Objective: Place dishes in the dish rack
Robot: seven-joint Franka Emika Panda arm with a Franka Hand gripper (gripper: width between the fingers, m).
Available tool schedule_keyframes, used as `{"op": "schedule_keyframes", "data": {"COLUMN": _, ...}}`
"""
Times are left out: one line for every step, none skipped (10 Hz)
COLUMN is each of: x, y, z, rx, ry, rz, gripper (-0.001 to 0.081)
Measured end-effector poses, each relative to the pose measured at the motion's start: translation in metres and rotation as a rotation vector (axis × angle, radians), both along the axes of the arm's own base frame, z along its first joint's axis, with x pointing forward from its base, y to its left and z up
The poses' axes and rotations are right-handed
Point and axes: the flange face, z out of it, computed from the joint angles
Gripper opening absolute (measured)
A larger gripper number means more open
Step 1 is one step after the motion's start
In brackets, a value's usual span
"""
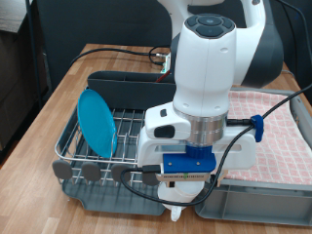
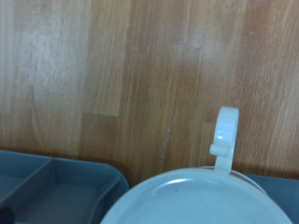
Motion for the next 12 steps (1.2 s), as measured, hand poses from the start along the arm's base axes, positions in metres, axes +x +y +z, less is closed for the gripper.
{"op": "schedule_keyframes", "data": {"x": 0.002, "y": 0.001, "z": 0.006, "rx": 0.002, "ry": 0.007, "rz": 0.002, "gripper": 0.0752}}
{"op": "schedule_keyframes", "data": {"x": 0.004, "y": 0.003, "z": 0.014, "rx": 0.004, "ry": 0.012, "rz": 0.004, "gripper": 0.0752}}
{"op": "schedule_keyframes", "data": {"x": 0.006, "y": 0.004, "z": 0.024, "rx": 0.005, "ry": 0.013, "rz": 0.007, "gripper": 0.0792}}
{"op": "schedule_keyframes", "data": {"x": 0.008, "y": 0.005, "z": 0.036, "rx": 0.002, "ry": 0.004, "rz": 0.009, "gripper": 0.0801}}
{"op": "schedule_keyframes", "data": {"x": 0.009, "y": 0.006, "z": 0.049, "rx": -0.006, "ry": -0.007, "rz": 0.014, "gripper": 0.0801}}
{"op": "schedule_keyframes", "data": {"x": 0.009, "y": 0.008, "z": 0.063, "rx": -0.015, "ry": -0.011, "rz": 0.019, "gripper": 0.0803}}
{"op": "schedule_keyframes", "data": {"x": 0.008, "y": 0.010, "z": 0.077, "rx": -0.025, "ry": -0.013, "rz": 0.021, "gripper": 0.0803}}
{"op": "schedule_keyframes", "data": {"x": 0.007, "y": 0.013, "z": 0.089, "rx": -0.032, "ry": -0.014, "rz": 0.020, "gripper": 0.0803}}
{"op": "schedule_keyframes", "data": {"x": 0.007, "y": 0.014, "z": 0.099, "rx": -0.035, "ry": -0.015, "rz": 0.021, "gripper": 0.0803}}
{"op": "schedule_keyframes", "data": {"x": 0.006, "y": 0.016, "z": 0.106, "rx": -0.038, "ry": -0.014, "rz": 0.021, "gripper": 0.0803}}
{"op": "schedule_keyframes", "data": {"x": 0.006, "y": 0.017, "z": 0.112, "rx": -0.047, "ry": -0.016, "rz": 0.019, "gripper": 0.0803}}
{"op": "schedule_keyframes", "data": {"x": 0.005, "y": 0.019, "z": 0.117, "rx": -0.058, "ry": -0.015, "rz": 0.018, "gripper": 0.0803}}
